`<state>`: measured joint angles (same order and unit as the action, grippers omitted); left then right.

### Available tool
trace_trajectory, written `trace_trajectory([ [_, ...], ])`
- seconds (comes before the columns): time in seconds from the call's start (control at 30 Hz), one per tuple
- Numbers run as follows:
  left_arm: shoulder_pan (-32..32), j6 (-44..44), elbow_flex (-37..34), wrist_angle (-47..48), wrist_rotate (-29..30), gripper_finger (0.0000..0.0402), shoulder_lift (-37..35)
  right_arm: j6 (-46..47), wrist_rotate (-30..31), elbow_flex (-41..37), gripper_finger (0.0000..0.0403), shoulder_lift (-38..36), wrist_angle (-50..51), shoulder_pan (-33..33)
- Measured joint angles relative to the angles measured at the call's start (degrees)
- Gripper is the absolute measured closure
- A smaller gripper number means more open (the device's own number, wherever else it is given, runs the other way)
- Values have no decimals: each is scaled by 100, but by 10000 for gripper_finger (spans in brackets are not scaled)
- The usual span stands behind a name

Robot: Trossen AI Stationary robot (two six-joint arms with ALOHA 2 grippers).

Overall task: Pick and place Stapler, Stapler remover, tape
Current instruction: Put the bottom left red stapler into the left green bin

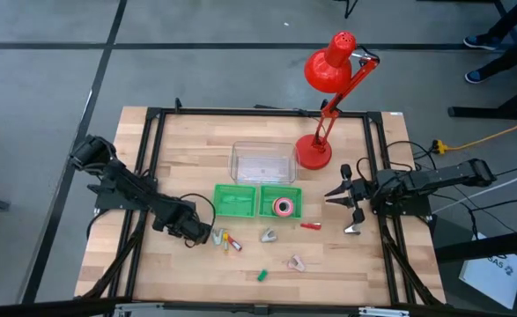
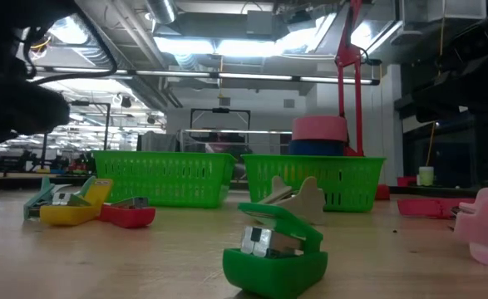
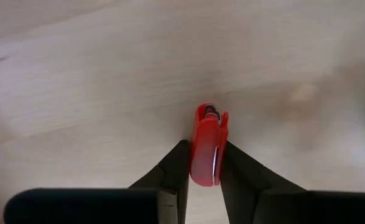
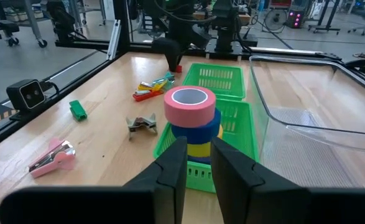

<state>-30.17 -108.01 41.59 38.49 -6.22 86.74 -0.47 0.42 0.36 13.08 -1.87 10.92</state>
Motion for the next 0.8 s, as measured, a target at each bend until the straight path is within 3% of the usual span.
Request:
trace_trajectory([
  [0.23, 333, 1543, 362, -12, -187, 342, -237, 19, -2, 0, 331, 2, 4, 2],
  [0.53, 857, 3502, 794, 282, -270, 342, -1284, 2, -2, 0, 331, 1, 12, 1],
  [0.8, 1368, 4717, 1052, 250, -188, 342, -2147, 2, -2, 0, 331, 2, 11, 1],
])
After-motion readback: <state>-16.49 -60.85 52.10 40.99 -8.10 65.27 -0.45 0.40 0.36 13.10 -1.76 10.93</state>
